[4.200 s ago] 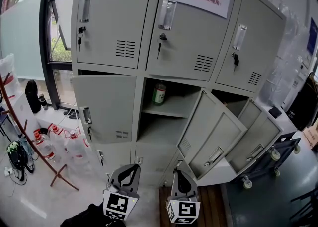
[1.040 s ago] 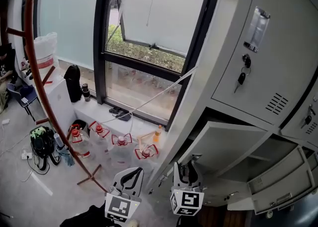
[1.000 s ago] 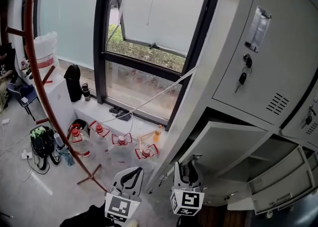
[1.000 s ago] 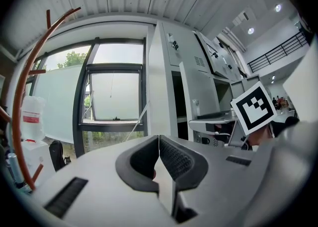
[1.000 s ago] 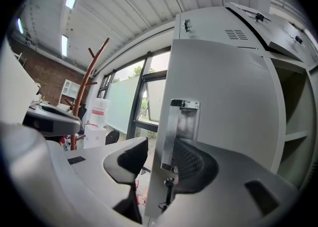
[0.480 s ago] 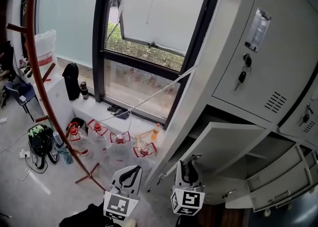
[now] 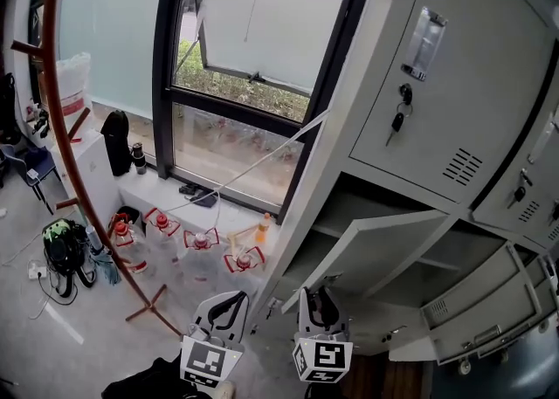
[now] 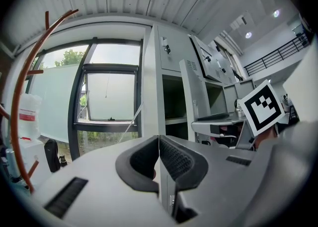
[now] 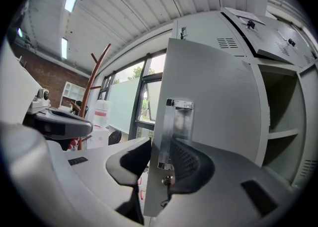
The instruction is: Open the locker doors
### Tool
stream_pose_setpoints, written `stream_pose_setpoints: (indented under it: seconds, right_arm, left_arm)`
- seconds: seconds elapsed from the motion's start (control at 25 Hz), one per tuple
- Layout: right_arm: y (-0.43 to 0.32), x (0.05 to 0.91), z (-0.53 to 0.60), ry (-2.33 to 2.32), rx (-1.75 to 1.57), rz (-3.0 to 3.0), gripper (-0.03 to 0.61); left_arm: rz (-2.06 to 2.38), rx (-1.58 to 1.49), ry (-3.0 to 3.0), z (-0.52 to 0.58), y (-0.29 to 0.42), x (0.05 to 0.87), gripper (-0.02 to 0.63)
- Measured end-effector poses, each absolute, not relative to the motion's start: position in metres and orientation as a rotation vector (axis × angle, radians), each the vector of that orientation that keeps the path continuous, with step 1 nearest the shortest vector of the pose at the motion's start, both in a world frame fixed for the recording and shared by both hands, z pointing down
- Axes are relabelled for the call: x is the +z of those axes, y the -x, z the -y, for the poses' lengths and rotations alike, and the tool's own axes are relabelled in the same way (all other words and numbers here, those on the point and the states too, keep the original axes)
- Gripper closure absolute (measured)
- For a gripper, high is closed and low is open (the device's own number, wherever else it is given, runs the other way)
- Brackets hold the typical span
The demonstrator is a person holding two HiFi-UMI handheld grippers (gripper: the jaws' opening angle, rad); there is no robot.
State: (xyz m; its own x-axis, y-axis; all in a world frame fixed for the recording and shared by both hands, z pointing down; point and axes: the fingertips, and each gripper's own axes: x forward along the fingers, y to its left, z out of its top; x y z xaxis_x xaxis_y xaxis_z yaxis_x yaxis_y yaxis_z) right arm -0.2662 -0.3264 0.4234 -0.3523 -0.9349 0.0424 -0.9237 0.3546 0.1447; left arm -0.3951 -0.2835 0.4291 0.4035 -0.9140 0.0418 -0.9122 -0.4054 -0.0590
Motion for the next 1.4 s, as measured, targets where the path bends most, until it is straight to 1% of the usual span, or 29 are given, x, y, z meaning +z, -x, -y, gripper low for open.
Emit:
stream_pose_setpoints:
  seconds: [0.6,1.04,1.4]
  right_arm:
    - [0.227,0.425,0.266,-1.609,-0.128,2.584,0.44]
    - [0.183,0.426,0.22,-1.634,-0.138,2.561,0.434]
    - [0.147,0.428,0.191,-1.68,-0.152,2.511,0.46]
  left_arm:
    - [-1.759,-0.124,2.57,0.223,0.347,0.431,0.589]
    - [-1.742,-0.12,2.575,0.178,0.308,0.429,0.589]
    - [-1.696,-0.121,2.605,0.153,0.273,0.431,0.589]
